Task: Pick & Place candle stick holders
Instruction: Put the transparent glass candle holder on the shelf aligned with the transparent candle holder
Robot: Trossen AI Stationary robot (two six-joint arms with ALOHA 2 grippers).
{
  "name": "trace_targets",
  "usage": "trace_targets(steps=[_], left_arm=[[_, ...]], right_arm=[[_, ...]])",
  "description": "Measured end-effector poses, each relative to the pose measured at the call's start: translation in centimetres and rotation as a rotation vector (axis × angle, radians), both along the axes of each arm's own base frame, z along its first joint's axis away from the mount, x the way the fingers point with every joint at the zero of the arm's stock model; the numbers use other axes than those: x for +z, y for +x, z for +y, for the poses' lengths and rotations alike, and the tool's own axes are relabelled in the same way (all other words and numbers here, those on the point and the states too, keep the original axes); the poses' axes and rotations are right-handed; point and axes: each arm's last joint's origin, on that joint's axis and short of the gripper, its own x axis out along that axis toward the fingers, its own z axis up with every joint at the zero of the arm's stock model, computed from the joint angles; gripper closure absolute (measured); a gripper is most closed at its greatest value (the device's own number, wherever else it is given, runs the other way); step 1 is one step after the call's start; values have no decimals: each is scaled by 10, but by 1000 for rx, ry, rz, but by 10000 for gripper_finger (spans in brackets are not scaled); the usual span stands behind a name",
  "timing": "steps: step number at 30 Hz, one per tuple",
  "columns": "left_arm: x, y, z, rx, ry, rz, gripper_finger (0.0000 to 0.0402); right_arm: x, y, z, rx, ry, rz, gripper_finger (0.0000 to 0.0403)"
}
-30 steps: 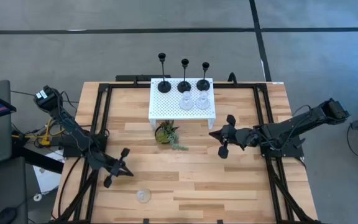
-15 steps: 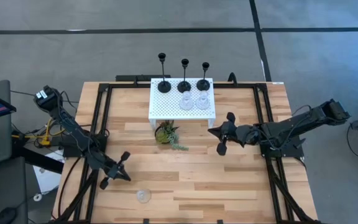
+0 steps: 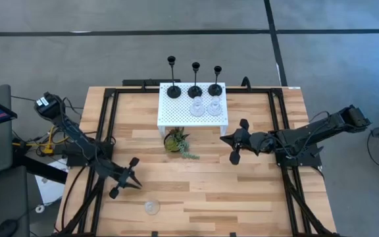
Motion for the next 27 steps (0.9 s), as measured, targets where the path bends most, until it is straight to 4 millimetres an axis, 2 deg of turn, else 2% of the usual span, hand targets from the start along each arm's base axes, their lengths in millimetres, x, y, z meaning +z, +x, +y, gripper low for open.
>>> trace_targets(steps=[6,12,17,22,27], left_arm=[[-5,5,2,-53,-11,57,288],[-3,13,-1,-51,-56,15,214],[-11,17,-5,-56,-29,22,166],[-9,29,-17,-98,-4,-58,157],[-12,47,-37,-161,37,-32,171]], right_arm=[[0,0,1,24,11,2,403],[0,0,1,24,11,2,403],[0,0,1,24,11,2,403],[0,0,1,30,13,3,403],[0,0,1,35,15,7,403]])
